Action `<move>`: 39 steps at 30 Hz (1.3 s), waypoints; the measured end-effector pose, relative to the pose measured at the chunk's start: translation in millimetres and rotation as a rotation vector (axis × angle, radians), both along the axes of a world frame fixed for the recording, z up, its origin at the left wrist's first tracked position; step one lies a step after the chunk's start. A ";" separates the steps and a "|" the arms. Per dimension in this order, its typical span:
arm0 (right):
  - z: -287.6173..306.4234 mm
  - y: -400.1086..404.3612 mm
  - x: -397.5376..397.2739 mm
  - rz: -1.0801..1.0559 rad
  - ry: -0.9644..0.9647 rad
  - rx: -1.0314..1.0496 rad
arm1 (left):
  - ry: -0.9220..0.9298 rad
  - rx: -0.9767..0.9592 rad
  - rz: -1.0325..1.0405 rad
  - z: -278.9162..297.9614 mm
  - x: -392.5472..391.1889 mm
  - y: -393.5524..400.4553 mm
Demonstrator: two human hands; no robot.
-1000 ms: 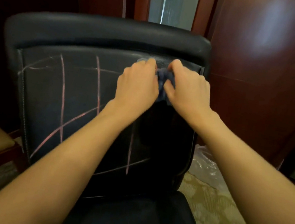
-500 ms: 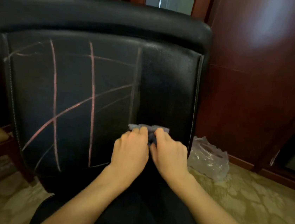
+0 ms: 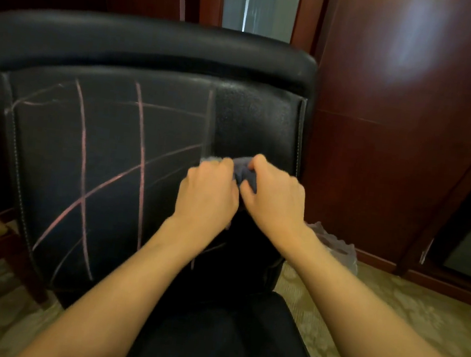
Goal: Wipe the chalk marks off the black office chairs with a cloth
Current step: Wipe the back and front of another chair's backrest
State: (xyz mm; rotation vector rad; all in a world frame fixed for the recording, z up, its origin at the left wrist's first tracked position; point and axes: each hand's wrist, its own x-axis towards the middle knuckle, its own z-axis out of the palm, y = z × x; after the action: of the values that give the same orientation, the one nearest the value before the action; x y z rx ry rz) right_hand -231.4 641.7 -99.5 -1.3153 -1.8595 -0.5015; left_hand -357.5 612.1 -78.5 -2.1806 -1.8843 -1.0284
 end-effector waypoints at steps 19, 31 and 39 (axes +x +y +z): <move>-51.5 -45.9 -2.8 0.032 0.115 -0.291 | -0.179 0.074 -0.065 -73.3 -18.1 -30.0; -108.0 -27.6 -15.3 0.039 0.114 -0.347 | -0.145 -0.140 0.074 -106.9 -12.4 -23.0; -178.6 -57.1 -21.6 0.014 -0.051 -0.755 | -0.098 -0.490 0.144 -187.7 -15.7 -51.0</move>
State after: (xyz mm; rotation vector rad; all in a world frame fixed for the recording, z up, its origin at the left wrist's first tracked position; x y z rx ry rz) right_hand -253.0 584.5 -278.1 -1.7643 -2.1946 0.2184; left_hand -373.3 561.1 -266.2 -2.2028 -2.5171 -0.7153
